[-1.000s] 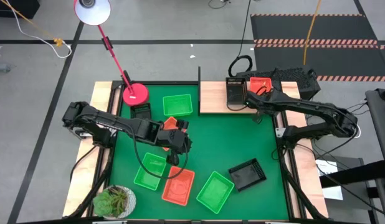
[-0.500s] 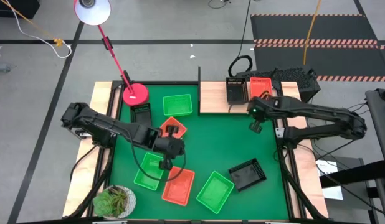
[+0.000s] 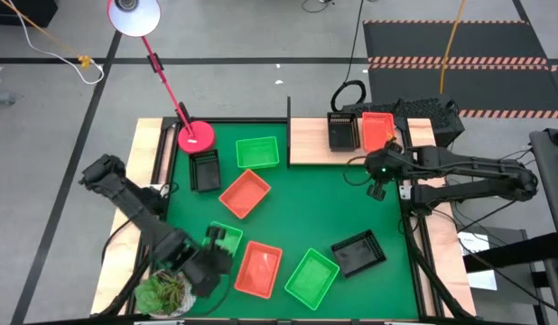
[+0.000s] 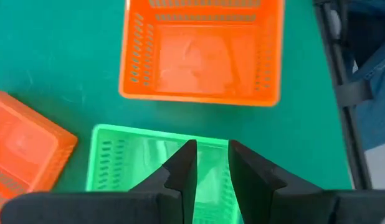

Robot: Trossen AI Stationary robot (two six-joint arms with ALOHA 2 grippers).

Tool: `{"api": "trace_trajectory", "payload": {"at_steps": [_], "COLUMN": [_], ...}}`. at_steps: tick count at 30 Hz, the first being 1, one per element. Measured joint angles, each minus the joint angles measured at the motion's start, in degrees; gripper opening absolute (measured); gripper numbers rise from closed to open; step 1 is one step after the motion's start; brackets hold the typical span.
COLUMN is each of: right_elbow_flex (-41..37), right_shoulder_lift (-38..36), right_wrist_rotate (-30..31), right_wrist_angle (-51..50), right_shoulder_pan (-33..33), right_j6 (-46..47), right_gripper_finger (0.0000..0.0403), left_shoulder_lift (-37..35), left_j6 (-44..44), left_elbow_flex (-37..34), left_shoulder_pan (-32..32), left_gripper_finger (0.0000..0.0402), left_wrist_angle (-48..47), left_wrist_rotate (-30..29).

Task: Stack baskets on shelf by color
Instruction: Put the bottom left green bin on the shelf

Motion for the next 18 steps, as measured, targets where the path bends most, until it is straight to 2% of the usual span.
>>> {"api": "trace_trajectory", "payload": {"at_steps": [6,11,14,18], "right_elbow_flex": [0.00,0.02,0.02,0.02], "right_shoulder_lift": [0.19,0.22,0.20,0.19], "right_wrist_rotate": [0.00,-0.06,-0.06,-0.05], "right_wrist_angle": [2.01,3.83,3.98,3.99], "right_shoulder_pan": [1.21,1.35,1.35,1.35], "right_j6": [0.13,-1.46,-1.85,-2.59], "right_gripper_finger": [0.0000,0.0000,0.0000,0.0000], "left_shoulder_lift": [0.00,0.00,0.00,0.00], "left_j6": [-7.31,-7.50,-6.46,-6.03], "left_elbow_flex": [-2.85,-6.95,-9.00,-12.16], "left_shoulder_pan": [-4.15,-4.86,-4.43,-3.55], "left_gripper_finger": [0.0157,0.0214,0.0227,0.0221], "left_wrist_angle": [0.33,1.45,3.45,8.39], "left_wrist_rotate": [-1.94,-1.58,0.74,3.79]}}
